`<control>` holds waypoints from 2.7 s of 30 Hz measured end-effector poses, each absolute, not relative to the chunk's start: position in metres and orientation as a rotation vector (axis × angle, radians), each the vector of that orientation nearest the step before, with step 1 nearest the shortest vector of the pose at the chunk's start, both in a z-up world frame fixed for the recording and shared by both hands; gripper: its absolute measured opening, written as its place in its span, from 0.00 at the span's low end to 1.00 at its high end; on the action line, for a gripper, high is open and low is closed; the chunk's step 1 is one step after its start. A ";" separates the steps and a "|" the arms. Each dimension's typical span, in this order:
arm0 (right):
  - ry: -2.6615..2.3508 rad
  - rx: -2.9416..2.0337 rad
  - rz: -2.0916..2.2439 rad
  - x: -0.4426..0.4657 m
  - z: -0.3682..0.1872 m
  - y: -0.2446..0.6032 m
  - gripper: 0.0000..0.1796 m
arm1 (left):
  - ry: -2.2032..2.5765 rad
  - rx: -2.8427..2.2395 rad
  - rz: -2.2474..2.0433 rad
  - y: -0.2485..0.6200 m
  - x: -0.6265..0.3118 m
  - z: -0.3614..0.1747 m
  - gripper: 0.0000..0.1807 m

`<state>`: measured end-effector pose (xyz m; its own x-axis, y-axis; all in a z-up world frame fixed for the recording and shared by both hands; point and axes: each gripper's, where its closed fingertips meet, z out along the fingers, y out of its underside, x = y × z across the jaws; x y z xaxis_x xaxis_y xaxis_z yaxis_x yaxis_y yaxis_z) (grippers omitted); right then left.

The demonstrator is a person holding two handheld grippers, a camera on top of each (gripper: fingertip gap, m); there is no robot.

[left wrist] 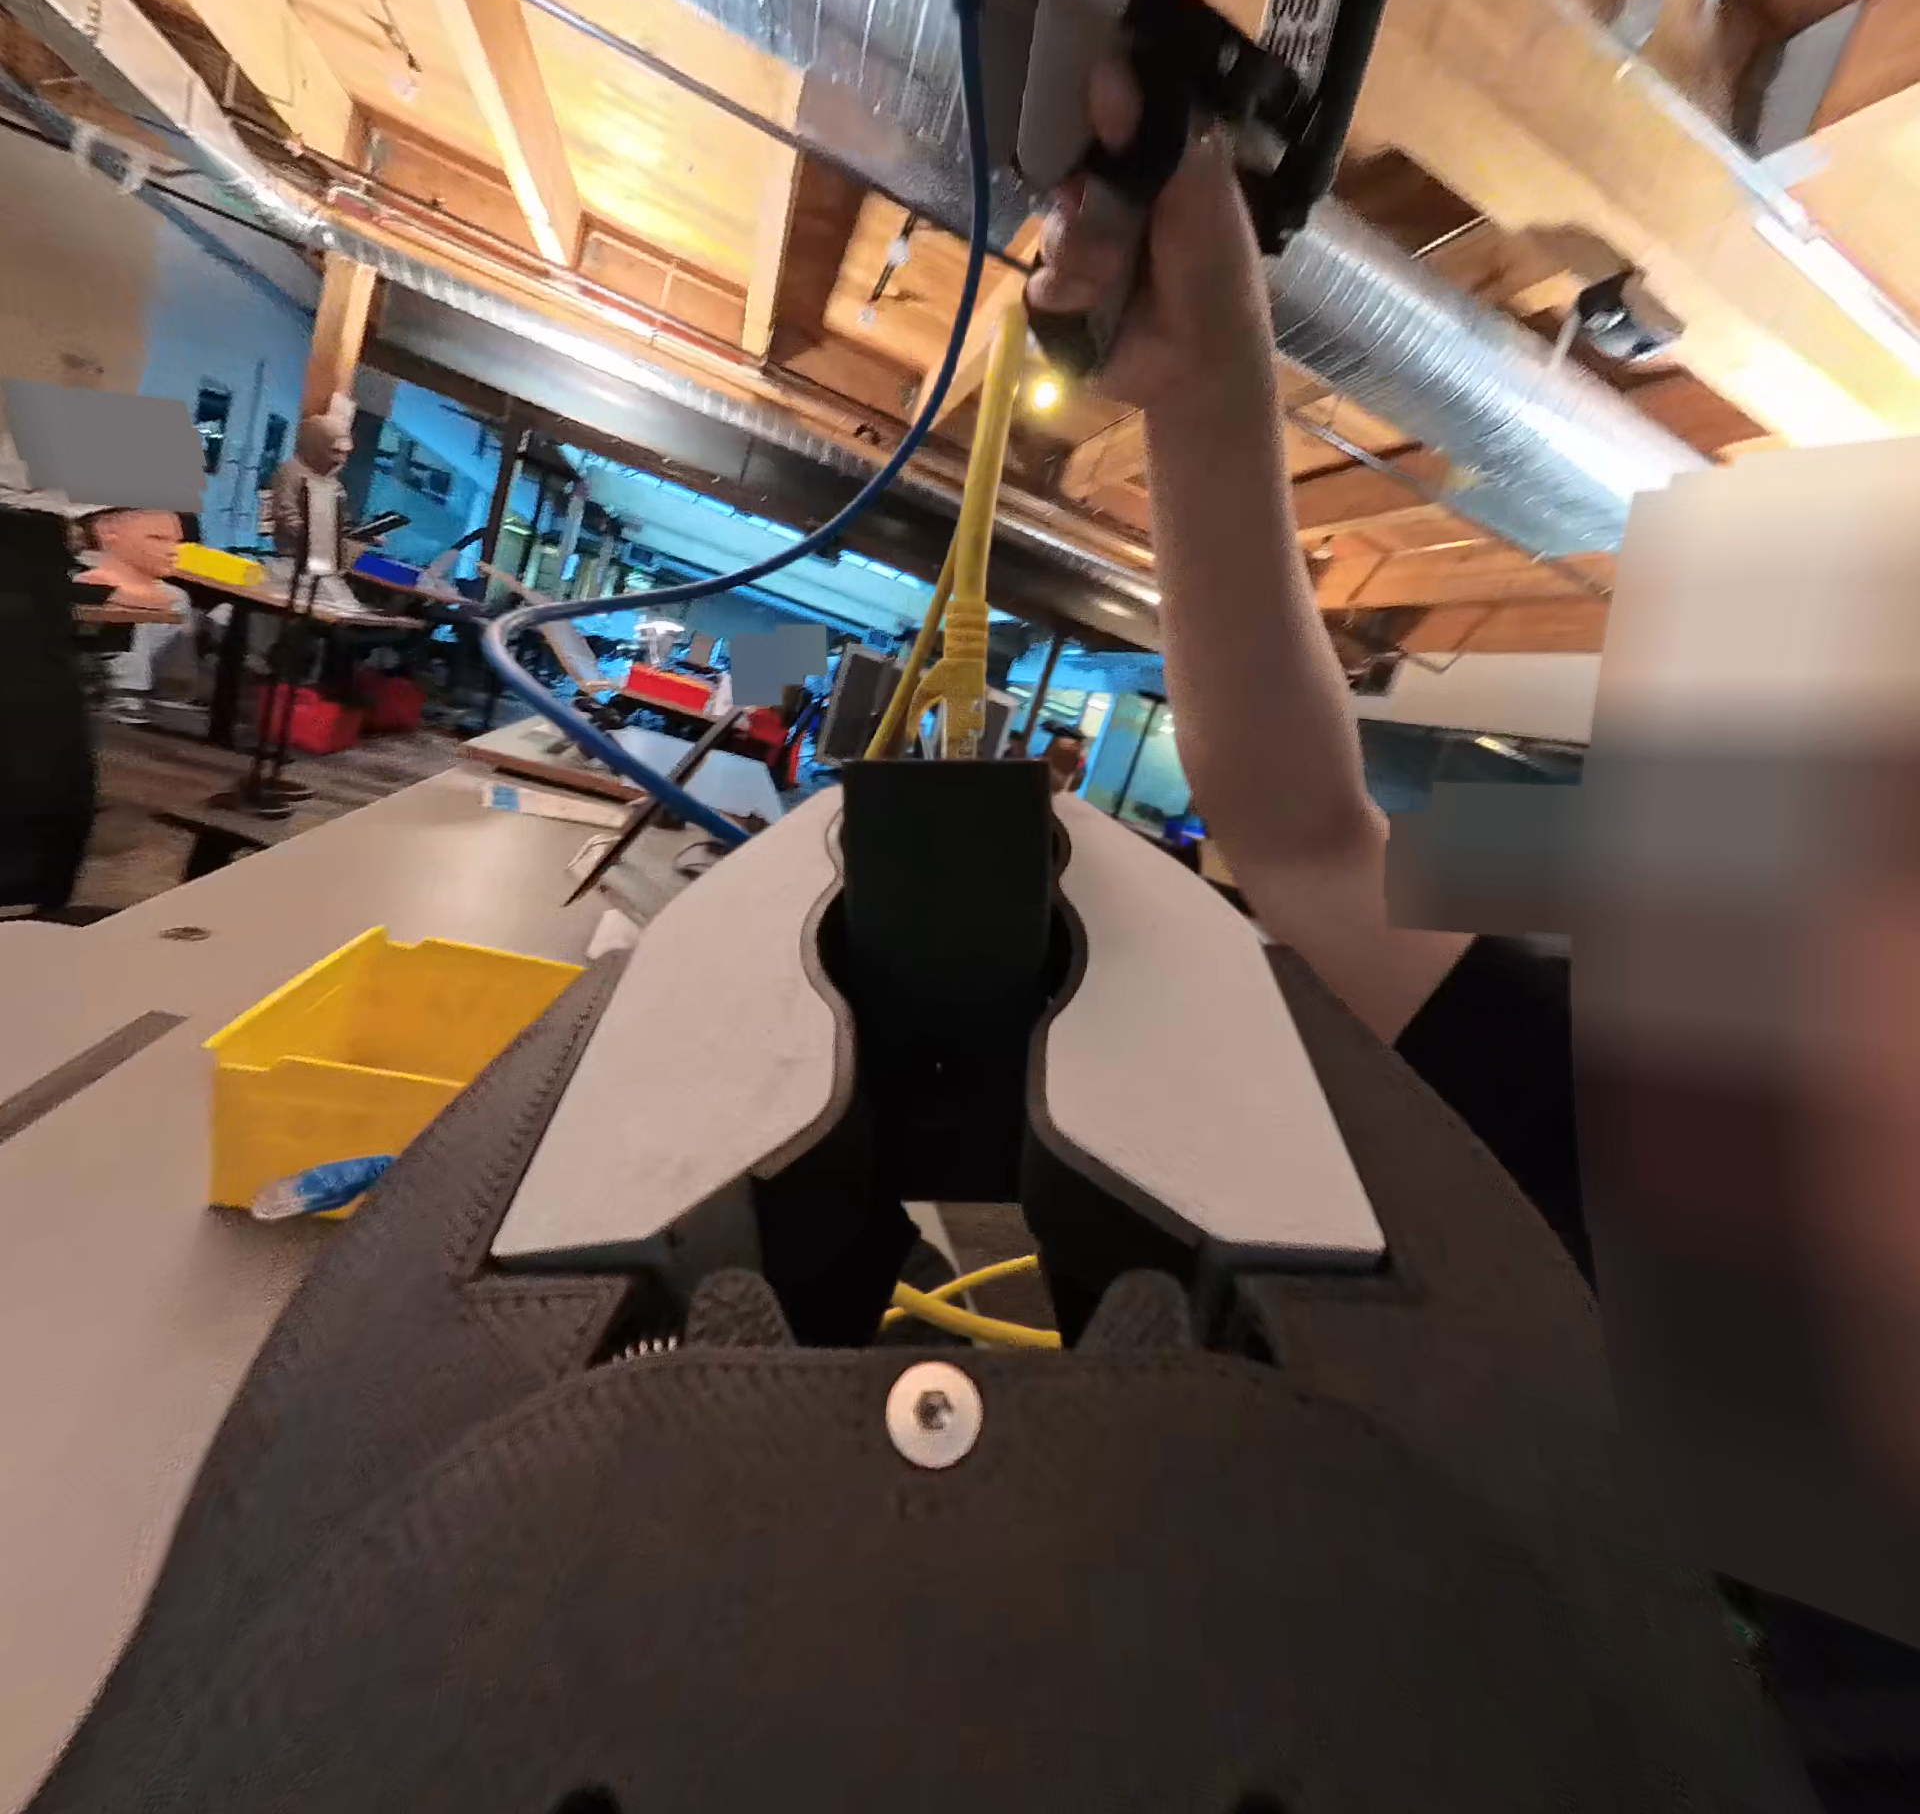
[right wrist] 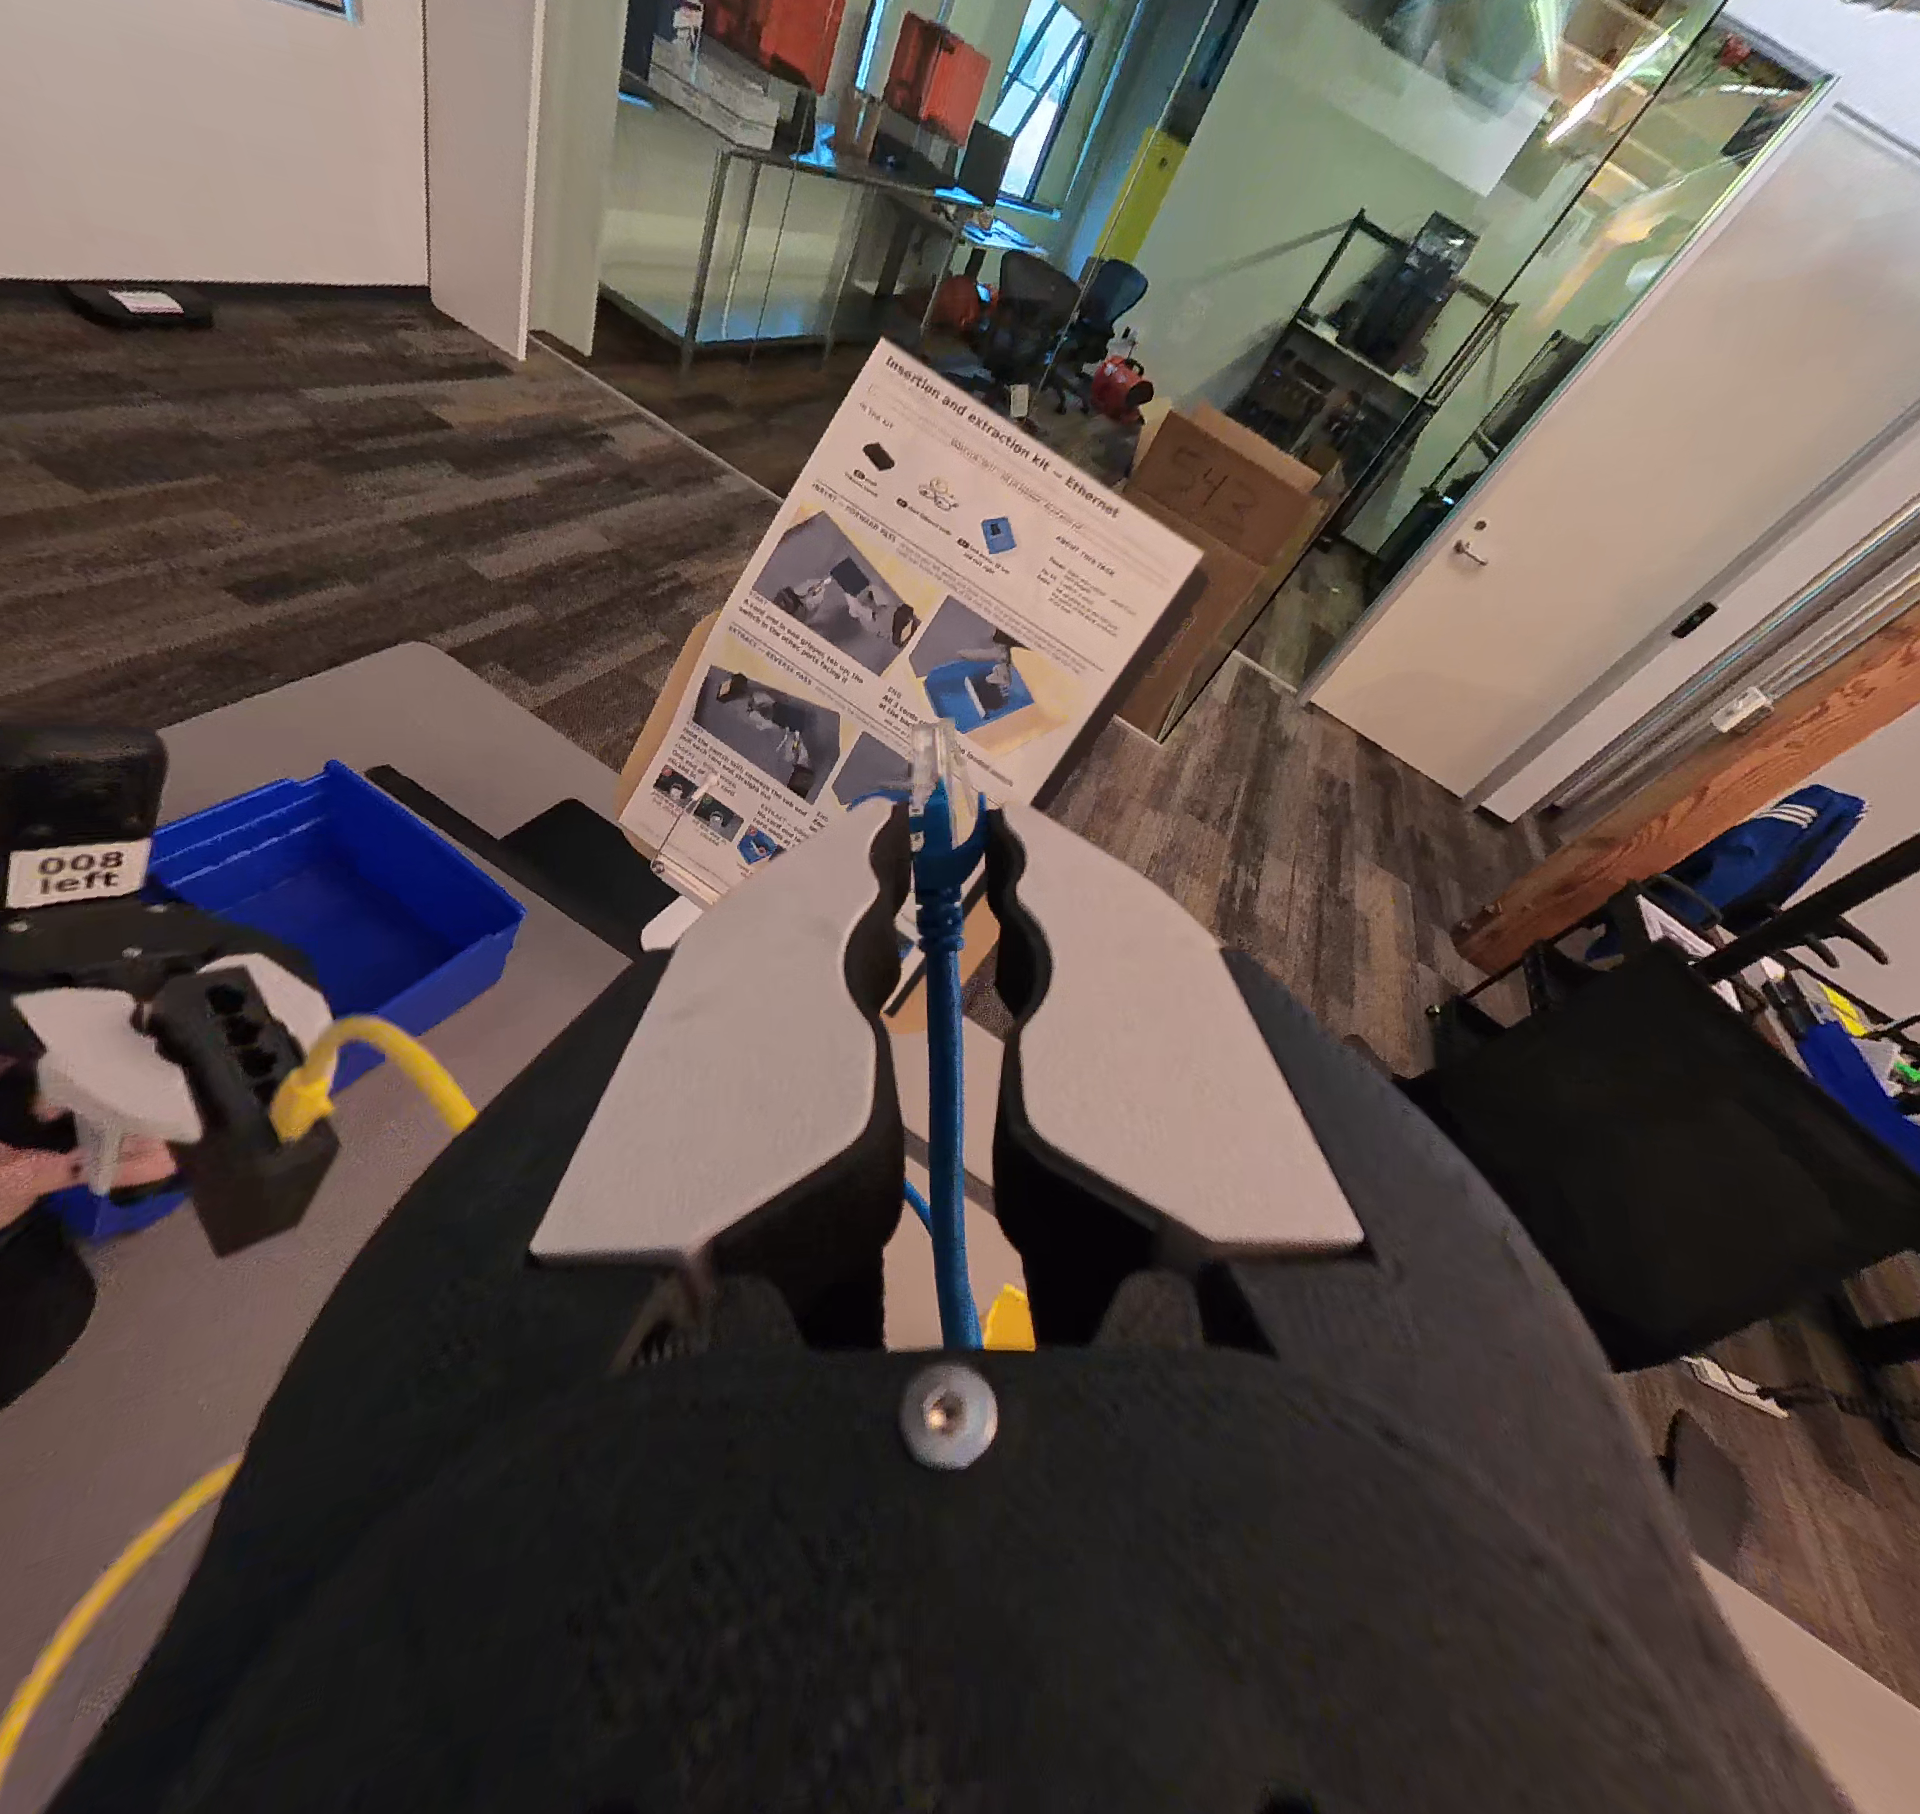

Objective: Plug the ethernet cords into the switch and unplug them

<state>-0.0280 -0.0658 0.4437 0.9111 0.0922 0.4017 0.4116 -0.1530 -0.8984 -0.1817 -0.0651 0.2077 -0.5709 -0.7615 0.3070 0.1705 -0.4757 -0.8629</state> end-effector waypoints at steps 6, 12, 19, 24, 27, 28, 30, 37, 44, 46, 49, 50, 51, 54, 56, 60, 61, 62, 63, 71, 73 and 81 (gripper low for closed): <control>-0.384 -1.728 -0.236 -0.028 0.441 -0.075 0.08 | 1.202 -0.854 -2.153 -0.076 -0.192 0.209 0.16; -0.457 -1.778 0.082 -0.067 0.410 -0.079 0.08 | 1.355 -0.768 -2.098 -0.101 -0.198 0.208 0.16; -0.542 -1.859 0.409 -0.095 0.382 -0.090 0.08 | 1.467 -0.641 -1.899 -0.121 -0.205 0.205 0.16; -0.606 -1.901 0.548 -0.113 0.370 -0.100 0.08 | 1.506 -0.567 -1.801 -0.120 -0.208 0.198 0.16; -0.617 -1.904 0.497 -0.111 0.369 -0.101 0.08 | 1.490 -0.548 -1.869 -0.118 -0.212 0.201 0.16; -0.620 -1.899 0.484 -0.110 0.370 -0.101 0.08 | 1.484 -0.548 -1.882 -0.117 -0.212 0.201 0.16; -0.632 -1.892 0.458 -0.109 0.371 -0.101 0.08 | 1.480 -0.554 -1.890 -0.116 -0.211 0.201 0.16; -0.706 -1.859 0.313 -0.099 0.363 -0.075 0.08 | 1.417 -0.702 -1.800 -0.094 -0.198 0.196 0.16; -0.689 -1.985 0.273 -0.067 0.332 -0.059 0.08 | 1.365 -0.809 -1.704 -0.070 -0.190 0.188 0.18; -0.693 -2.015 0.271 -0.061 0.325 -0.069 0.08 | 1.376 -0.829 -1.670 -0.069 -0.183 0.183 0.18; -0.673 -2.032 0.316 -0.058 0.326 -0.092 0.08 | 1.438 -0.827 -1.619 -0.079 -0.171 0.175 0.16; -0.668 -2.034 0.347 -0.060 0.327 -0.101 0.08 | 1.465 -0.813 -1.611 -0.086 -0.168 0.174 0.16; -0.671 -2.036 0.366 -0.063 0.330 -0.110 0.08 | 1.487 -0.793 -1.607 -0.093 -0.165 0.173 0.16; -0.696 -2.031 0.365 -0.073 0.341 -0.137 0.08 | 1.519 -0.724 -1.616 -0.117 -0.163 0.178 0.16; -0.715 -2.011 0.364 -0.084 0.353 -0.155 0.08 | 1.534 -0.681 -1.617 -0.131 -0.165 0.183 0.16; -0.749 -1.968 0.437 -0.116 0.375 -0.177 0.08 | 1.500 -0.668 -1.506 -0.127 -0.169 0.187 0.16; -0.760 -1.966 0.457 -0.125 0.377 -0.176 0.08 | 1.476 -0.675 -1.494 -0.121 -0.169 0.188 0.16; -0.771 -1.968 0.483 -0.136 0.377 -0.173 0.08 | 1.455 -0.690 -1.482 -0.114 -0.168 0.187 0.16; -0.783 -1.972 0.511 -0.147 0.375 -0.168 0.08 | 1.442 -0.704 -1.473 -0.107 -0.166 0.185 0.16; -0.778 -1.991 0.593 -0.198 0.368 -0.094 0.08 | 1.476 -0.711 -1.595 -0.111 -0.124 0.154 0.16; -0.781 -1.999 0.569 -0.201 0.366 -0.083 0.08 | 1.468 -0.737 -1.580 -0.109 -0.118 0.151 0.16; -0.795 -1.950 0.467 -0.207 0.379 -0.080 0.08 | 1.223 -0.880 -1.650 -0.054 -0.117 0.153 0.16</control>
<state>-0.2065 -0.0797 0.3787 0.7160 0.6981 0.0033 0.3374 -0.3420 -0.8771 -0.1166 -0.0537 0.1532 -0.3656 -0.9300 0.0385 0.2335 -0.1317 -0.9634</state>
